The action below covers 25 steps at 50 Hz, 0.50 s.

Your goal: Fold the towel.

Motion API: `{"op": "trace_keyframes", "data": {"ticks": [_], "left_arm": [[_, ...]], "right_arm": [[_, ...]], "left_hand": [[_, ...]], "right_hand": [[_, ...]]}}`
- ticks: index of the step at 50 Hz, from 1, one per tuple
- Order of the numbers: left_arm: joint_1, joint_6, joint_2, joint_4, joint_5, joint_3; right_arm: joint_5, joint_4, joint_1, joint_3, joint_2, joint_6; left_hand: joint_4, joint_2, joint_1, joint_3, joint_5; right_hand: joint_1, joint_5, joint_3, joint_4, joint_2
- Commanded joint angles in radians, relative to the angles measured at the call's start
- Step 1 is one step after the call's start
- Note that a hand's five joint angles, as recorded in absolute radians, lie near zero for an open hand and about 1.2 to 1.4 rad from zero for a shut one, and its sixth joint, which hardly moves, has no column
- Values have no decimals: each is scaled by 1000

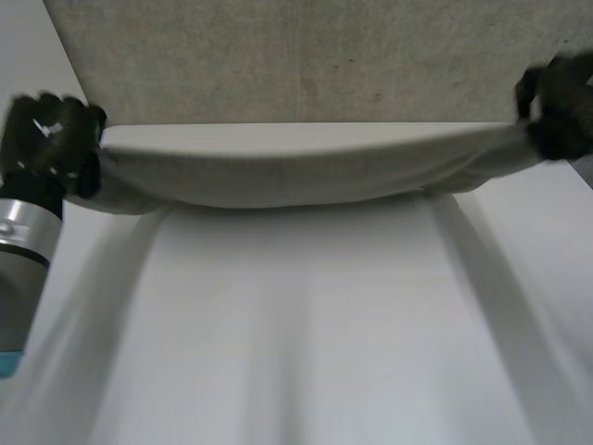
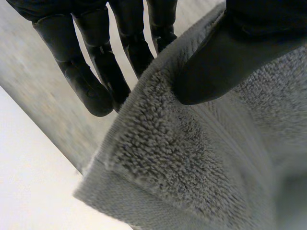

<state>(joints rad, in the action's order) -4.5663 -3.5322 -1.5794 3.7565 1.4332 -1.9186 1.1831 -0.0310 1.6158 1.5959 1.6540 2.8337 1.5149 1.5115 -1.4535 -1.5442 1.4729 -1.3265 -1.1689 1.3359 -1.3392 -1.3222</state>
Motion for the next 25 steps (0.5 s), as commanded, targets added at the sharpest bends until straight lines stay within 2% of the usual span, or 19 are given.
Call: {"op": "trace_keyframes", "data": {"ticks": [1, 5, 7, 14, 16, 22, 25], "left_arm": [[-2, -1, 137, -211, -11, 21], [-2, -2, 130, -287, -33, 3], [-5, -4, 104, -329, -69, -29], [-8, -7, -40, -334, -119, -59], [-10, -8, -83, -333, -117, -50], [-8, -24, -258, -333, -109, 65], [6, -37, -344, -333, -106, 142]], "right_arm": [[-66, 267, -65, -142, 46, -224], [-60, 365, -63, -114, 9, -416], [-59, 373, -62, -91, -9, -451], [-53, 367, -62, 10, -103, -479], [-53, 358, -59, 18, -178, -479], [-33, 293, -39, -16, -270, -474], [9, 247, -14, -57, -345, -473]], "left_hand": [[-119, -115, 57, 148, -251], [-119, -115, 57, 148, -251], [-119, -115, 57, 148, -251], [-119, -115, 57, 148, -251], [-119, -115, 57, 148, -251], [-119, -115, 57, 148, -251], [-119, -115, 57, 148, -251]], "right_hand": [[-70, -53, 60, -57, -74], [-70, -53, 60, -57, -74], [-70, -53, 60, -57, -74], [-70, -53, 60, -57, -74], [-70, -53, 60, -57, -74], [-70, -53, 60, -57, -74], [-70, -53, 60, -57, -74]]}}
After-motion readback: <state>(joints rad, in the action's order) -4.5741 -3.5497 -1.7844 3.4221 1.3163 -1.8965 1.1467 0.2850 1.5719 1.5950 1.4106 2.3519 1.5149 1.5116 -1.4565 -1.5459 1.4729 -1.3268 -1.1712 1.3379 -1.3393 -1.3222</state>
